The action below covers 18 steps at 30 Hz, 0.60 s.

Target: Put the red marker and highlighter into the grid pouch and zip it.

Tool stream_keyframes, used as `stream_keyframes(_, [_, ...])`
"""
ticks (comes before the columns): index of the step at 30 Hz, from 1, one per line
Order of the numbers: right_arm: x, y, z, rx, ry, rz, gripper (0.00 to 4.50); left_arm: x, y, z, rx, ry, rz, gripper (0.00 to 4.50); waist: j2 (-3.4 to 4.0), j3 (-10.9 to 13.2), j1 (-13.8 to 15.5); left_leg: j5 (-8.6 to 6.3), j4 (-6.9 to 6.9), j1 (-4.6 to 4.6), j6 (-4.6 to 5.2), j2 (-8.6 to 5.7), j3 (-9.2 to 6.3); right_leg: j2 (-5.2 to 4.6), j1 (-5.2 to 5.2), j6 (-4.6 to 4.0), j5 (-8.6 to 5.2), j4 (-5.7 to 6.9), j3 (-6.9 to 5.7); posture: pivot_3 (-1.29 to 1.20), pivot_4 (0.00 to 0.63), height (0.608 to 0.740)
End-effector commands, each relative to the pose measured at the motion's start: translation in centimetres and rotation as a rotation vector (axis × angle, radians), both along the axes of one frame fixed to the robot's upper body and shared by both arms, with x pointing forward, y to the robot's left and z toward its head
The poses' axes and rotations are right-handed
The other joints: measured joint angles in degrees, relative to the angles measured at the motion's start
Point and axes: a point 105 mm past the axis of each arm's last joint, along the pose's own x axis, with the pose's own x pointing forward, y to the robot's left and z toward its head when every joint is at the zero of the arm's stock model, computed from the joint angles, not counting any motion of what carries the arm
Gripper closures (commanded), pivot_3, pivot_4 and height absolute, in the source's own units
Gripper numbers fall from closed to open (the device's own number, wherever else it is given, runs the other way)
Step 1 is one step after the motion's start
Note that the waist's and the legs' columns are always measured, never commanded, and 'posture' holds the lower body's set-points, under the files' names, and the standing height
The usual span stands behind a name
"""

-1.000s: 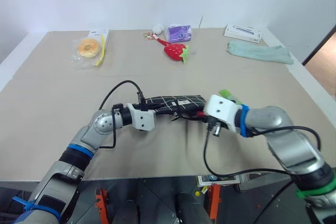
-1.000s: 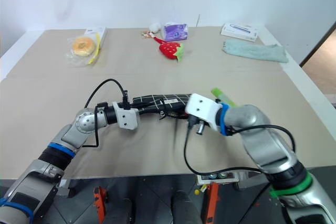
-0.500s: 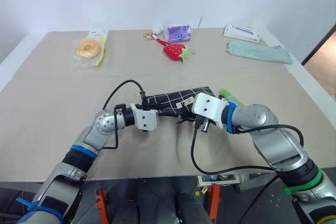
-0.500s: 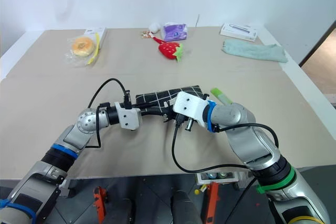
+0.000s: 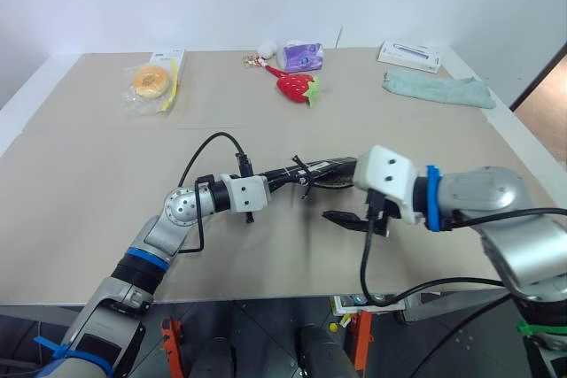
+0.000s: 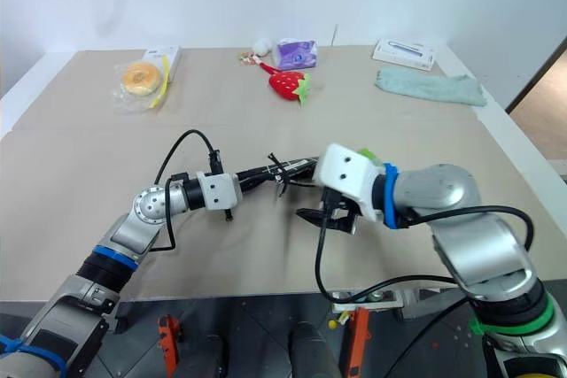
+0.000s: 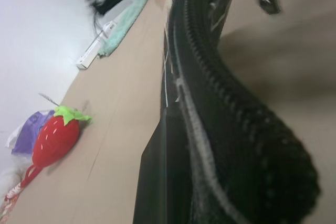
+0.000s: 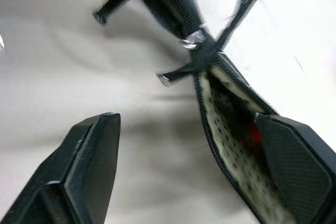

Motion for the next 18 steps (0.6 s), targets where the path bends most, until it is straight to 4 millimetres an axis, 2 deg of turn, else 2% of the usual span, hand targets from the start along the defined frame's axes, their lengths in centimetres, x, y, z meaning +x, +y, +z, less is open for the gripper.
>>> stream_keyframes(1, [2.6, -5.0, 2.9, 0.053, -0.103, -0.253, 0.06, 0.4, 0.6, 1.7, -0.032, -0.054, 0.026, 4.5, 0.0, 0.0, 0.04, 0.0, 0.01, -0.01, 0.0, -0.01, 0.01, -0.01, 0.0, 0.0, 0.0, 0.0, 0.01, 0.0, 0.15, 0.74])
stream_keyframes(4, [5.1, -9.0, 2.2, 0.056, -0.11, -0.467, 0.06, 0.5, 0.7, 1.7, -0.03, -0.055, 0.031, 4.5, -0.02, -0.01, 0.14, 0.0, 0.02, 0.0, 0.0, -0.02, 0.03, -0.03, 0.01, -0.01, 0.02, -0.01, 0.01, 0.0, 0.15, 0.74])
stream_keyframes(8, [6.4, -11.8, 0.2, 0.068, -0.05, -0.625, 0.06, 0.6, 0.8, 1.8, -0.026, -0.06, 0.037, 4.5, 0.0, -0.01, 0.07, 0.0, -0.04, 0.05, 0.01, 0.03, 0.03, 0.05, -0.02, -0.04, 0.02, 0.01, 0.02, 0.0, 0.15, 0.74])
stream_keyframes(13, [7.6, -13.4, -2.9, 0.142, 0.069, -0.752, 0.06, 0.6, 0.9, 2.0, -0.03, -0.062, 0.038, 4.5, -0.01, -0.01, -0.01, -0.01, -0.04, 0.03, 0.01, 0.0, 0.05, 0.02, -0.02, -0.04, 0.01, 0.0, 0.08, 0.0, 0.15, 0.74])
stream_keyframes(18, [8.3, -14.3, -5.8, 0.172, 0.149, -0.787, 0.06, 0.5, 0.8, 2.0, -0.032, -0.061, 0.036, 4.5, 0.01, 0.0, -0.01, 0.0, -0.01, 0.03, 0.01, -0.02, 0.05, 0.0, 0.0, -0.03, 0.03, 0.0, 0.09, 0.0, 0.15, 0.74])
